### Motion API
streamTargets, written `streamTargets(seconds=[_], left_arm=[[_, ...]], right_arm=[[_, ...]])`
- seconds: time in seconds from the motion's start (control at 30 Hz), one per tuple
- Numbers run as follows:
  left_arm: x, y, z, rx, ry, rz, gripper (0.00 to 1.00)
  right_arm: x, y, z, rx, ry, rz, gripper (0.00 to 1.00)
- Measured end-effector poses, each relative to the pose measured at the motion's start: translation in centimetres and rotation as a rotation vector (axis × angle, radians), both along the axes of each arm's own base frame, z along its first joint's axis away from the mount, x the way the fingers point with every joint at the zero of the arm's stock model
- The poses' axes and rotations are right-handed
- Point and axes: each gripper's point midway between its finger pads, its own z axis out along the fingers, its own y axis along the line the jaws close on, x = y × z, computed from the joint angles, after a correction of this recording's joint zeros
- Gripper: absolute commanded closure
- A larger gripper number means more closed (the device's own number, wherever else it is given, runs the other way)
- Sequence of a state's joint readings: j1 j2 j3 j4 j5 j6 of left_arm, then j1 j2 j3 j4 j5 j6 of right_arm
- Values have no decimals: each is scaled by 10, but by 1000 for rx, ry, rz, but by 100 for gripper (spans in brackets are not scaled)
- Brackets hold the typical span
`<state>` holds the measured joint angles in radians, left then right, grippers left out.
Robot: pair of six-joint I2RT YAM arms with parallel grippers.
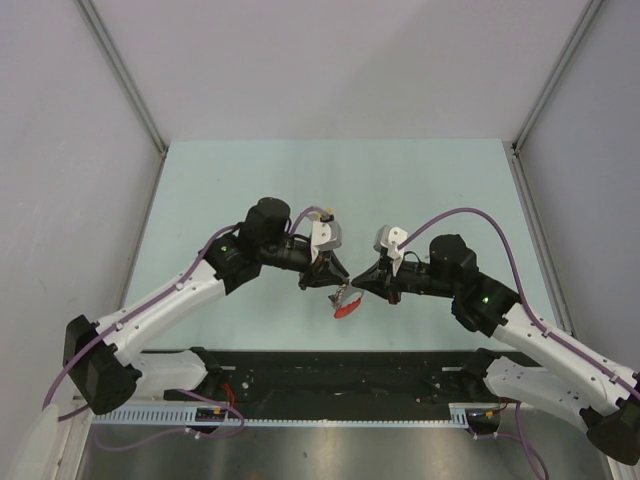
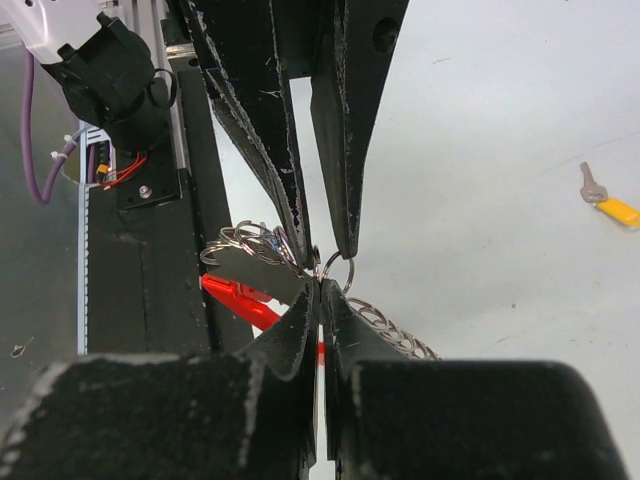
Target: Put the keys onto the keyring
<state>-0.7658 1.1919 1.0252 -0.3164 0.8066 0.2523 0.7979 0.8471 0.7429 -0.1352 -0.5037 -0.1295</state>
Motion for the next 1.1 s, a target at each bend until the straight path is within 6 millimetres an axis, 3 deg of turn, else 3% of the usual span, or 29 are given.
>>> streamTargets(seconds=[0.13,0.27,0.37,0.5,0.57,0.7,0.87,0.97,1.1], left_arm=[[0,-1,-1,3,4,-3,84],[-2,-2,-3,7,9,-7,100],[-2,-2,-3,8,9,-9,100],[-1,-3,-4,-2,6,-3,99],[-1,-3,-9,-15,1,13,100],[0,0,-27,-41,13,68,100],[9,4,-43,-99,38,171,100],[15,8,-35,-162,26,220,100],[24,19,-4,-278,-20,272,100]], right_arm=[[0,0,-1,-5,2,1,100],[1,-1,-3,-10,3,-7,100],[2,-2,-3,-13,3,-15,100],[3,-2,-4,-17,5,-24,78],[3,-2,-2,-9,9,-27,75],[3,-4,7,22,9,-47,61],[15,-21,23,72,34,-159,43],[31,-36,27,80,70,-274,41],[57,-61,16,66,154,-448,36]])
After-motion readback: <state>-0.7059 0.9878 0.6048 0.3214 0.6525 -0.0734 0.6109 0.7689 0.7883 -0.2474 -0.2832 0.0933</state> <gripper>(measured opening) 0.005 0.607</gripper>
